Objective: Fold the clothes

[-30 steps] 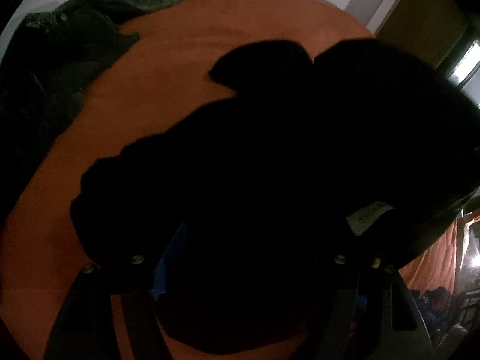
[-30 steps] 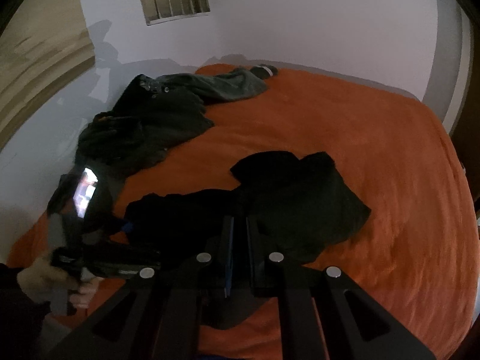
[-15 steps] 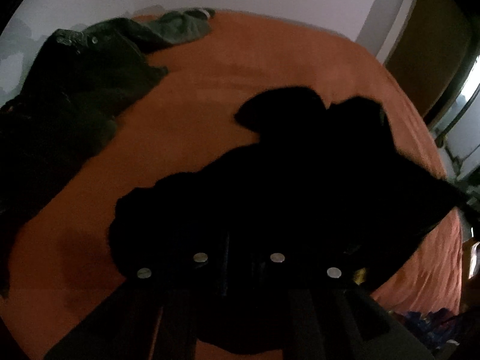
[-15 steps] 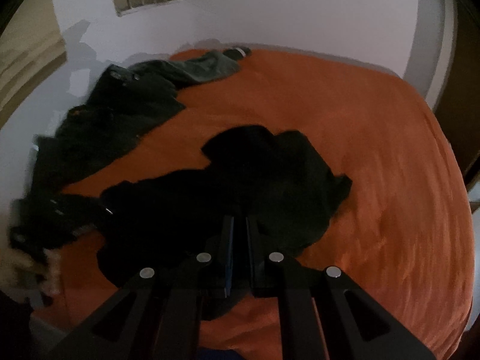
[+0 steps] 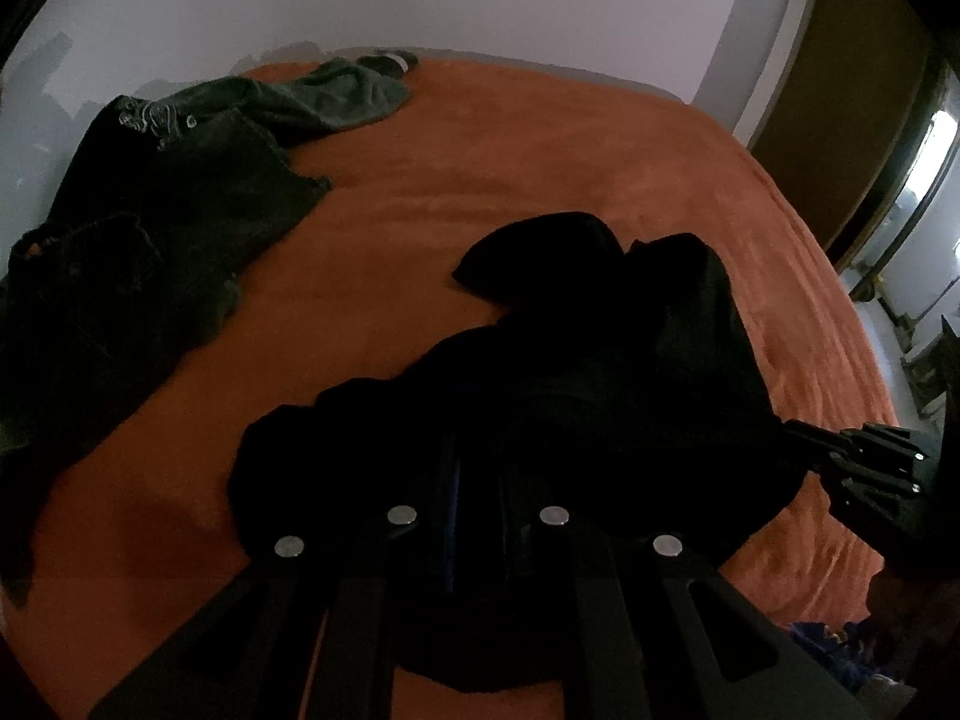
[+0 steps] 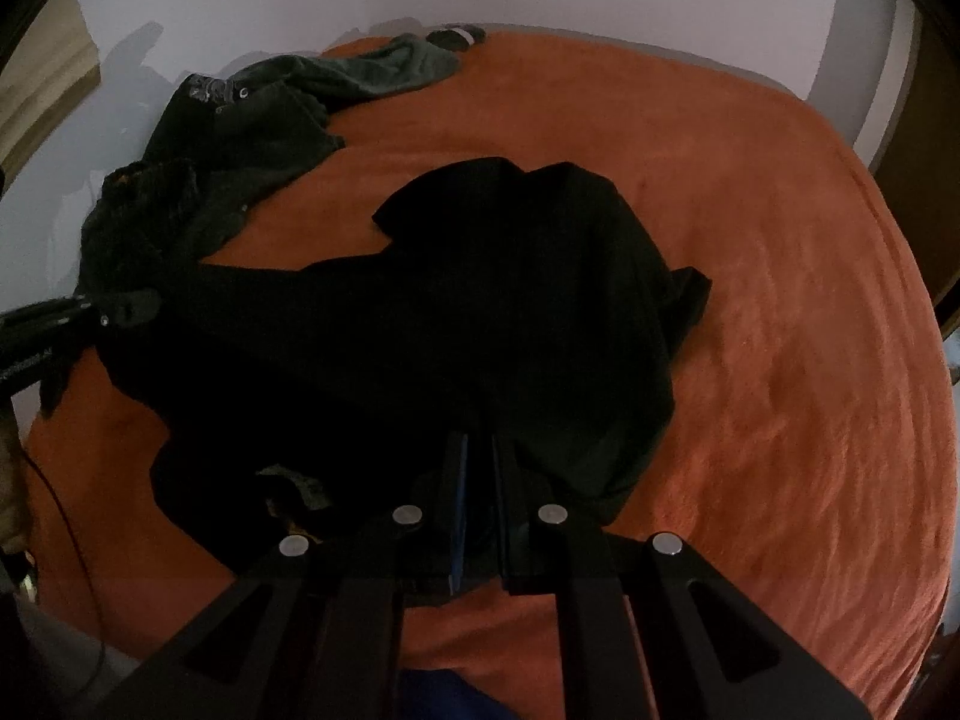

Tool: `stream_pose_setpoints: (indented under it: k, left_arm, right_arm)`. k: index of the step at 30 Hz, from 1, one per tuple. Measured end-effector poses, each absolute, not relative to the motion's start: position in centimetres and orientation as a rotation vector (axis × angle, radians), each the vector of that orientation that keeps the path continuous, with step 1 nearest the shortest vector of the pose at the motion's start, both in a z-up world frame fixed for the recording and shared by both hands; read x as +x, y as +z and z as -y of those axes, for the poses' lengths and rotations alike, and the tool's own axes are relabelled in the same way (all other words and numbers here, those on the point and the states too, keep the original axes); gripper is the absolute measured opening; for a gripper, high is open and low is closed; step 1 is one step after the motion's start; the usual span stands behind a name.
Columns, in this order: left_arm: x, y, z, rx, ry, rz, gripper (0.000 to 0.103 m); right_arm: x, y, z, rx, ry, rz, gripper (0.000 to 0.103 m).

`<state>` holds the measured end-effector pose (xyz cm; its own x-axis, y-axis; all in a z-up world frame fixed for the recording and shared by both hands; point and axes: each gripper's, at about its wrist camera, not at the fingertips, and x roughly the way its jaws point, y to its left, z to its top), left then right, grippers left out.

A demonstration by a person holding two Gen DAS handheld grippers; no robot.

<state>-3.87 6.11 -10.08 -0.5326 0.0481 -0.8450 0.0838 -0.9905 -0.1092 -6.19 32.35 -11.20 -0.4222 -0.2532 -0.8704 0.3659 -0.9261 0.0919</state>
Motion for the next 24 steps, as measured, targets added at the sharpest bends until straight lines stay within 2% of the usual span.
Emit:
stream_pose_setpoints:
  k: [17, 20, 22, 24]
  left_arm:
    - [-3.8, -9.5, -6.1, 1.531, -2.736, -0.21, 0.01]
    - [-3.7, -9.6, -6.3, 1.525, -2.736, -0.203, 0.01]
    - [-3.6, -9.7, -6.3, 1.525, -2.735, -0.204, 0.01]
    - [-3.6, -9.8, -6.2, 1.529, -2.732, -0.21, 0.01]
  right_arm:
    - [-6.8, -13.2, -32.7, 1.571, -2.294, -0.132, 0.009]
    - [-7.0, -13.7, -33.1, 1.623, -2.277, -0.08, 0.032]
    - [-7.1, -13.7, -33.5, 1.645, -2.271, -0.026, 0.053]
    - [-7.2, -13.6, -33.7, 1.654, -2.258, 0.027, 0.059]
